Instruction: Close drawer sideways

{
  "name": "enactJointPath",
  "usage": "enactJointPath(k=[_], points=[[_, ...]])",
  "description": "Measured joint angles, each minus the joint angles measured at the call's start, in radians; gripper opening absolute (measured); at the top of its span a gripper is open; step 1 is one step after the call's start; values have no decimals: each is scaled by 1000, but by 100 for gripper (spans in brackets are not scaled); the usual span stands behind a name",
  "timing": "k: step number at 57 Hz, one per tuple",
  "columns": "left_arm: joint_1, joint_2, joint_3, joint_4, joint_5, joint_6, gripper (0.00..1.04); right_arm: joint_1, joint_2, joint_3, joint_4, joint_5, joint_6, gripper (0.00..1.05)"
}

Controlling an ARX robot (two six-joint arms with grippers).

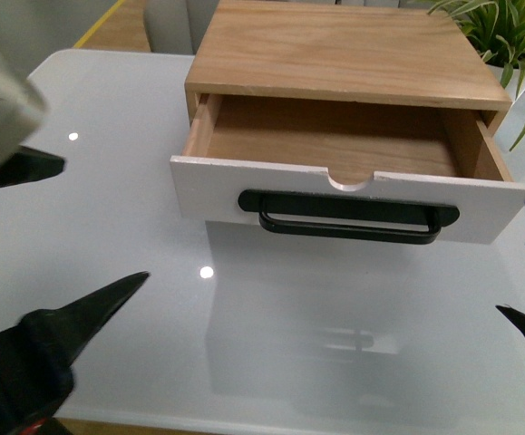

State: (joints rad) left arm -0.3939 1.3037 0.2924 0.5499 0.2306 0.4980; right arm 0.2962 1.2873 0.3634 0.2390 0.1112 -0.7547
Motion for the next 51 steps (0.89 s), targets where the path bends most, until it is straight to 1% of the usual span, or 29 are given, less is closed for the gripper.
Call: enactJointPath(k=[5,16,28,51], points=[[-42,106,41,60,2,24,96,26,72,36,24,5,-51,96],[-96,266,125,111,2,60,96,72,183,91,43,4,-119,96],[-118,395,229,124,7,65,96,111,261,138,45,-20,-183,96],[-145,544,367,117,13,82,96,121,364,188,55,-61,-259,96]])
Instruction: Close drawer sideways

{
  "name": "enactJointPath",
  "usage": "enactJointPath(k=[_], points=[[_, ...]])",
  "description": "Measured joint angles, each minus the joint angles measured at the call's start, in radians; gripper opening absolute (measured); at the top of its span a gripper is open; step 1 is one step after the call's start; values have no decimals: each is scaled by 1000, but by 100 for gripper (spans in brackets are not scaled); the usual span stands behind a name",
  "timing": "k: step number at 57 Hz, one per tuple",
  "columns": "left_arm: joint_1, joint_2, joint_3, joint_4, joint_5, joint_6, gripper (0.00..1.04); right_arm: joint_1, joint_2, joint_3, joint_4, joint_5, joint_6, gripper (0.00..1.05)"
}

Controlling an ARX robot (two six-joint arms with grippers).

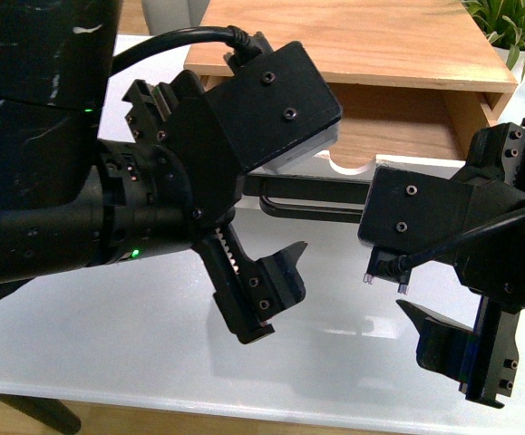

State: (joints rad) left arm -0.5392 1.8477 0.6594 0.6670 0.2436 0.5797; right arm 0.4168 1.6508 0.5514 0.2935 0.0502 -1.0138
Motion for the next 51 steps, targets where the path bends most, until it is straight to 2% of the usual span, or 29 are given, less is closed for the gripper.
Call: enactJointPath(k=[51], points=[[-38,137,132,-69,41,44,96,2,117,88,20,-35,-49,96]])
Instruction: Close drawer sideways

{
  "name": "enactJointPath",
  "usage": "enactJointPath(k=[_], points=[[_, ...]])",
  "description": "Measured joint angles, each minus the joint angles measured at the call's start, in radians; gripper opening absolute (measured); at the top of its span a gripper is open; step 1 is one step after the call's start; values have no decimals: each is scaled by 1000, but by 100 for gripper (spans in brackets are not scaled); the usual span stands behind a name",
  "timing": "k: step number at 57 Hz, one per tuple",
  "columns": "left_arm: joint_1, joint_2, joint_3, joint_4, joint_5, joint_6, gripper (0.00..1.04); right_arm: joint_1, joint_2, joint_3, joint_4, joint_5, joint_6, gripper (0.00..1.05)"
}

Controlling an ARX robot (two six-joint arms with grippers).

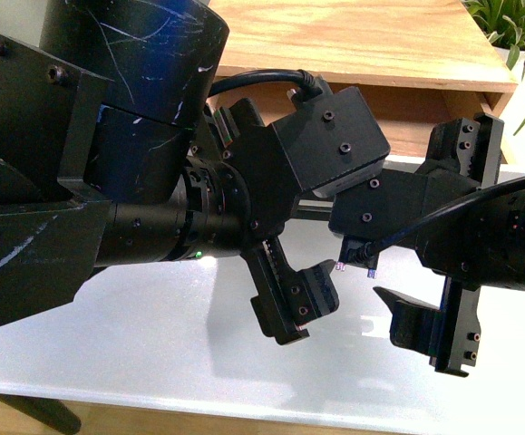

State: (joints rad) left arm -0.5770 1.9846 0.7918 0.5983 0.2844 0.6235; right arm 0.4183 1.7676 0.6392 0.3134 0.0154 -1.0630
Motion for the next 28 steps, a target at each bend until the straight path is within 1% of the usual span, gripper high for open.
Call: enactJointPath(k=[10,28], points=[[-13,7,4,-14,23,22,96,1,16,7,4,-4,0,96],[-24,33,18,-34,38,47,96,0,30,19,6,-5,0,96]])
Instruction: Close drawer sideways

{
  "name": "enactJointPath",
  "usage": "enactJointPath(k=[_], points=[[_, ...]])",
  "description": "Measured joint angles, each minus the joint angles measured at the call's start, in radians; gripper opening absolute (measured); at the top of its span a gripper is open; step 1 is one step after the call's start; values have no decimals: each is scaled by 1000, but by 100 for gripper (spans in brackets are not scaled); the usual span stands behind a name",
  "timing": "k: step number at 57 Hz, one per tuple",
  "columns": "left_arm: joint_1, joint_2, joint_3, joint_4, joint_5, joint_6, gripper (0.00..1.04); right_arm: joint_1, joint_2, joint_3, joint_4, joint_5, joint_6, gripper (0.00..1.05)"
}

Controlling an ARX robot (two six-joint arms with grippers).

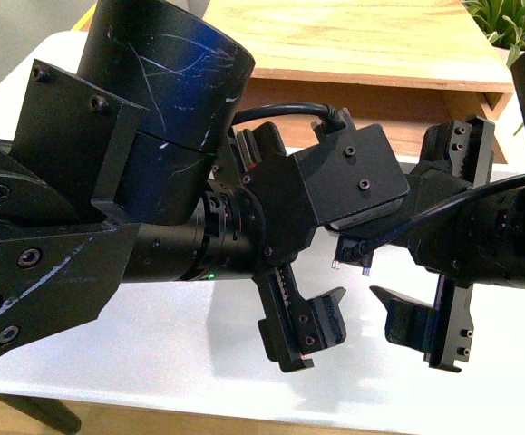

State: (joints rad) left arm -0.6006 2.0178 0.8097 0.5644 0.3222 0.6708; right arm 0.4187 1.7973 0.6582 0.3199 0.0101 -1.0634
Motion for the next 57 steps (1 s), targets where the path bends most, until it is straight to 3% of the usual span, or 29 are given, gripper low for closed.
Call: enactJointPath(k=[57], points=[[-13,97,135,-69,-8,21,96,-31,89,23,63,-3,0,96]])
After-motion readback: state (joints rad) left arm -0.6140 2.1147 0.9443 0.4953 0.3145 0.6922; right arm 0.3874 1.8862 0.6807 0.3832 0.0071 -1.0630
